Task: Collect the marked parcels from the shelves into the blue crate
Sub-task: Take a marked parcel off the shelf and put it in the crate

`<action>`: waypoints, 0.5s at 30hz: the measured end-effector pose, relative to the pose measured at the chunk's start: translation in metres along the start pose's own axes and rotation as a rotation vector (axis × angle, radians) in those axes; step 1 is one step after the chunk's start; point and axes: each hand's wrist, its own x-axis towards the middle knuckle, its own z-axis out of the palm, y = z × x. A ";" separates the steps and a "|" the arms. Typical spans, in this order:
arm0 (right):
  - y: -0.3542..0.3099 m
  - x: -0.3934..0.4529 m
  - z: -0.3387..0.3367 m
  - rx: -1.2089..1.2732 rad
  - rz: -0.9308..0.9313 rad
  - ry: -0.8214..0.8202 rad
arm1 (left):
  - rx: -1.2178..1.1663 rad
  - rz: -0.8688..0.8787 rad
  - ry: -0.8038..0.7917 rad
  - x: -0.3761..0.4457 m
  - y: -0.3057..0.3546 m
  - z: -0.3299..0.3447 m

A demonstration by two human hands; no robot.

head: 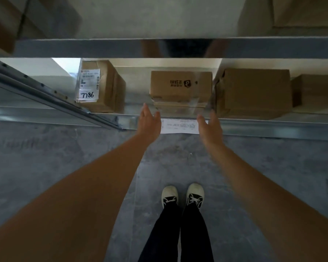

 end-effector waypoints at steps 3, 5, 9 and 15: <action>-0.006 0.023 -0.005 0.044 -0.009 -0.007 | -0.140 -0.047 -0.029 0.021 0.012 -0.003; -0.008 0.037 -0.008 0.069 -0.042 -0.028 | -0.208 -0.082 -0.043 0.034 0.018 -0.009; -0.017 0.059 -0.008 0.158 -0.052 -0.120 | -0.261 -0.120 -0.061 0.052 0.028 -0.012; -0.021 0.076 -0.012 0.201 0.000 -0.181 | -0.453 -0.101 -0.067 0.053 0.039 -0.010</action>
